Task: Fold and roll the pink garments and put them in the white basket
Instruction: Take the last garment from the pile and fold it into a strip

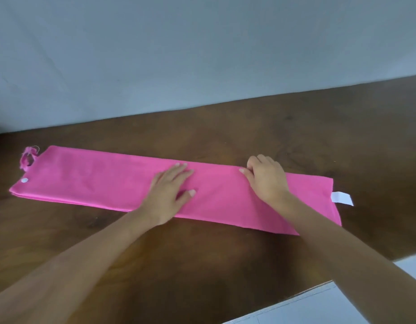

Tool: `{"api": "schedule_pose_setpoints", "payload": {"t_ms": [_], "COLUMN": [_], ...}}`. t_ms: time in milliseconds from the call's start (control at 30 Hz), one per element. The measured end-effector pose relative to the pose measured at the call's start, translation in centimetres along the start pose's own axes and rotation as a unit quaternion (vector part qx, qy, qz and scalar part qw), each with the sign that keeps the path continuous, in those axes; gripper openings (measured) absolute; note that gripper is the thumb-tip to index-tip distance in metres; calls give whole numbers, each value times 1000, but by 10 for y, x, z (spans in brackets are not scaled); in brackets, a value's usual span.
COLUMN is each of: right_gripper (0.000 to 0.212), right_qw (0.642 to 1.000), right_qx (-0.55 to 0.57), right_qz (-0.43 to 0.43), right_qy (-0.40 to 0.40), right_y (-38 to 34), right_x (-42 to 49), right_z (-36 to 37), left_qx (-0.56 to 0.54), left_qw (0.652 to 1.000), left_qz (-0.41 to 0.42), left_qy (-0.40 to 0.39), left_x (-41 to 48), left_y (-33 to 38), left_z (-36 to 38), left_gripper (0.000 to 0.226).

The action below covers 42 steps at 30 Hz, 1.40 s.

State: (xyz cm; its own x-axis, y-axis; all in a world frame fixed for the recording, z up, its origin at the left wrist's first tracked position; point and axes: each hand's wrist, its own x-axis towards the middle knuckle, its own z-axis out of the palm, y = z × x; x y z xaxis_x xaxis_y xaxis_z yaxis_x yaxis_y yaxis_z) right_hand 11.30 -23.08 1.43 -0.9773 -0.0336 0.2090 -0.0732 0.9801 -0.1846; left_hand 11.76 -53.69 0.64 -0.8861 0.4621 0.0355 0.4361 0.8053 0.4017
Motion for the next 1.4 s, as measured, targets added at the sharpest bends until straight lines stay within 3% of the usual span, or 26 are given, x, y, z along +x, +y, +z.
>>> {"api": "schedule_pose_setpoints", "payload": {"t_ms": [100,267,467,667,800,933,1067,1133,1267,1333,1400], "right_gripper": [19,40,74,87,81,59,45,48,90,69,41], "right_qw": [999,997,994,994,997,983,972,971,958,947,948], "right_qx": [30,57,18,38,-28,-127,-145,-148,-155,-182,-204], "right_qz": [-14,-19,11,40,-31,-123,-167,-185,-139,-167,-201], "right_qy": [-7,-39,-104,-96,-58,52,81,42,-199,-205,-139], "right_y": [20,52,73,71,64,74,87,92,91,92,92], "right_x": [-23,-55,-94,-120,-142,-148,-130,-112,-68,-48,-27], "right_z": [-2,-13,-26,-42,-49,-37,-36,-46,-90,-102,-111], "left_qx": [23,81,117,92,61,111,144,158,170,191,194], "left_qw": [991,970,968,978,987,967,964,961,961,955,953], "left_qz": [110,171,174,154,147,188,187,198,195,197,195], "left_qy": [-72,-154,-136,-102,-39,133,119,110,98,107,130], "left_x": [1,-2,-5,0,5,11,14,15,24,35,47], "left_y": [49,95,100,101,105,104,101,98,92,90,90], "left_z": [10,29,39,43,44,53,58,56,43,34,23], "left_gripper": [69,77,69,65,67,46,40,44,49,45,34]}}
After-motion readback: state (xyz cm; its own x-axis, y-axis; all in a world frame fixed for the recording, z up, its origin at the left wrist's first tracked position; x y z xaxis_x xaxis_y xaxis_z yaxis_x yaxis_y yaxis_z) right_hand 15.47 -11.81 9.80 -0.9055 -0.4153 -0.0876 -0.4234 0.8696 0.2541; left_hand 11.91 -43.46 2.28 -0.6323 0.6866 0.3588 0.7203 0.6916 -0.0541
